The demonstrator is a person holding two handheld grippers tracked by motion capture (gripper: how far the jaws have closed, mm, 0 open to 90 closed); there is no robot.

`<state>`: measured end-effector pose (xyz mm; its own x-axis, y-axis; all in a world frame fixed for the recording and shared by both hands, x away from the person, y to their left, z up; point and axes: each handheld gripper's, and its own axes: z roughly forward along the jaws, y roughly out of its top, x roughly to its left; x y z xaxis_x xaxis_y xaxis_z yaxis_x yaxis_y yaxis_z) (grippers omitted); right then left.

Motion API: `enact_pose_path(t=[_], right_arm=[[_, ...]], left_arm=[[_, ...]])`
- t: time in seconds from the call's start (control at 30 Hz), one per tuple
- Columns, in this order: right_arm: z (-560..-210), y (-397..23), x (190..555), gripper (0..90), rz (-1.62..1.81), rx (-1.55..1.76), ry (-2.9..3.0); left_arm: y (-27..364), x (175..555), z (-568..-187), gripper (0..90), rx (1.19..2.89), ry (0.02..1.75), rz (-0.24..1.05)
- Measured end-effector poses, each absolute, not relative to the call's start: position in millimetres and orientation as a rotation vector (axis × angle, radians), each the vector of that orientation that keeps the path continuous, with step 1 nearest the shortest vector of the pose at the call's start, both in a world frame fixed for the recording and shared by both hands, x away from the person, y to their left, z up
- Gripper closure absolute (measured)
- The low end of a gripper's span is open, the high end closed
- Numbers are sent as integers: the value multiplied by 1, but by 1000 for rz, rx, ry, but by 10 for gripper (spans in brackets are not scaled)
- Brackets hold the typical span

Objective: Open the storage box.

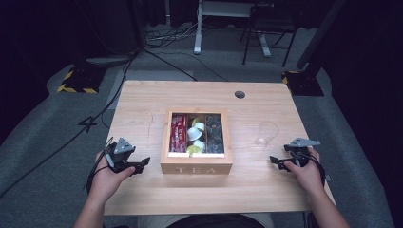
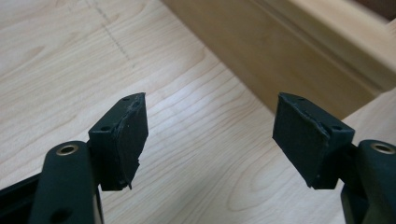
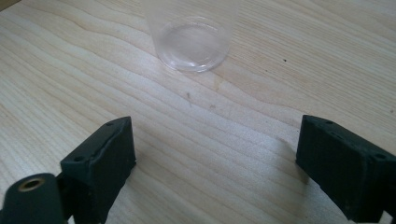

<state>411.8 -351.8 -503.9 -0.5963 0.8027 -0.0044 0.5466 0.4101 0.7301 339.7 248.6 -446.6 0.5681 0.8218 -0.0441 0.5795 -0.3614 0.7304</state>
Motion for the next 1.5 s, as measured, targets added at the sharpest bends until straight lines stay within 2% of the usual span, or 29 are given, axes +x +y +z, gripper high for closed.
enact_pose_path(t=[0.27, 0.53, 0.77, 0.97, 1.13, 1.27, 1.3, 1.37, 1.5], right_arm=[[-504, -352, 412, 115, 1002, 1162, 2316], [-504, -352, 412, 115, 1002, 1162, 2316], [-504, -352, 412, 115, 1002, 1163, 2316], [-504, -352, 412, 115, 1004, 1162, 2317], [-504, -352, 412, 115, 1005, 1161, 2317], [-504, -352, 412, 114, 1004, 1161, 2317], [-504, -352, 412, 114, 1005, 1160, 2318], [-504, -352, 412, 115, 1005, 1160, 2316], [-504, -352, 412, 114, 1005, 1160, 2318]], left_arm=[[236, 332, -427, 278, 2047, 1049, 448], [222, 326, -417, 279, 2016, 986, 408], [201, 323, -424, 224, 1976, 927, 291], [192, 325, -429, 190, 2023, 916, 338], [187, 326, -439, 192, 2065, 949, 325], [185, 327, -447, 232, 2109, 957, 321], [184, 327, -448, 295, 2125, 951, 318], [184, 327, -449, 307, 2170, 937, 328], [187, 327, -447, 401, 2165, 943, 338]])
